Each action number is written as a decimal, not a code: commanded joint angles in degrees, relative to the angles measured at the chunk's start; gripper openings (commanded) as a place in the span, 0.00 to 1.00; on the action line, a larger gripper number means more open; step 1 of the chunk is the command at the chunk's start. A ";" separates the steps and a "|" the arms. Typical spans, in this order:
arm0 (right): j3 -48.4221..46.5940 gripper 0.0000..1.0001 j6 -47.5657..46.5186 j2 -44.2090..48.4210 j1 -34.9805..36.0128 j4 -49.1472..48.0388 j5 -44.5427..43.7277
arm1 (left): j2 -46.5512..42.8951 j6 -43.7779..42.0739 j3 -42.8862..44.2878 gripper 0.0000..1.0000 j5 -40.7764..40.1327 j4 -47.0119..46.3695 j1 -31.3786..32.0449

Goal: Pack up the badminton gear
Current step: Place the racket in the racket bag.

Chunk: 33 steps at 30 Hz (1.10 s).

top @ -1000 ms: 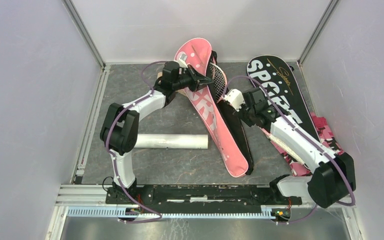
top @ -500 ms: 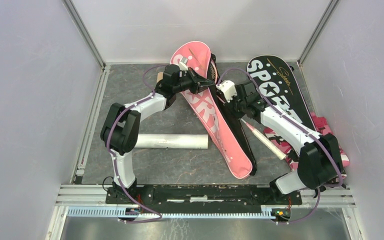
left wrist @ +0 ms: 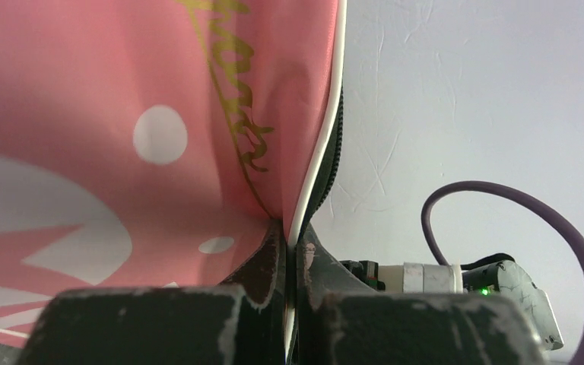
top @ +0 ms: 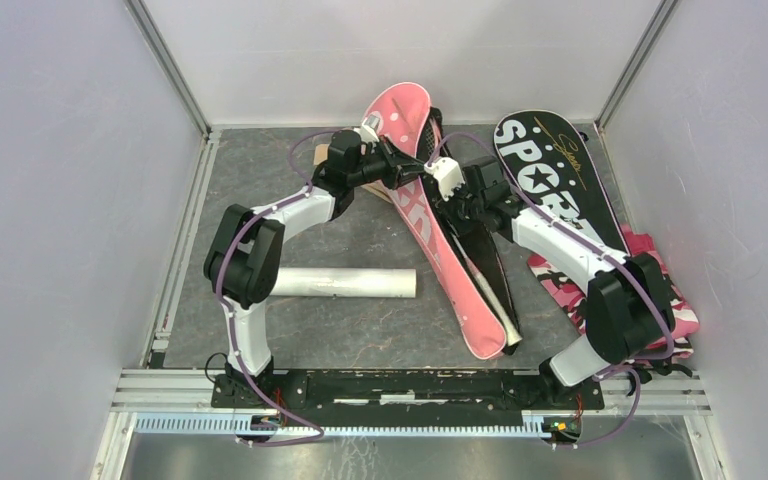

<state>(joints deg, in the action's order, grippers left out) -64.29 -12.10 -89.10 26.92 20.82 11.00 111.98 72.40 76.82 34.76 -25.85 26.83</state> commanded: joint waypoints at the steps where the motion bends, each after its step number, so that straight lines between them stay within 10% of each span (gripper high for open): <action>1: -2.38 0.34 -3.22 2.57 0.23 0.57 2.81 | -0.54 3.36 2.58 0.02 3.54 -7.22 0.55; 18: 13.80 0.78 -10.67 16.27 -5.40 8.24 13.33 | -0.43 1.23 3.42 0.02 4.69 -12.26 0.07; 27: 19.68 0.76 -14.07 15.86 -6.66 11.63 18.59 | -1.58 -2.95 3.14 0.02 5.70 -11.91 0.07; 33: 19.67 0.54 -14.80 15.86 -6.64 12.24 20.19 | -1.35 -3.94 3.42 0.02 5.90 -11.58 0.09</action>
<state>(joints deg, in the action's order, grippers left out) -44.14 -25.21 -74.15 20.47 32.49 28.67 113.25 71.07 76.86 39.13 -30.59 27.00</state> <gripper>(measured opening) 0.613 0.053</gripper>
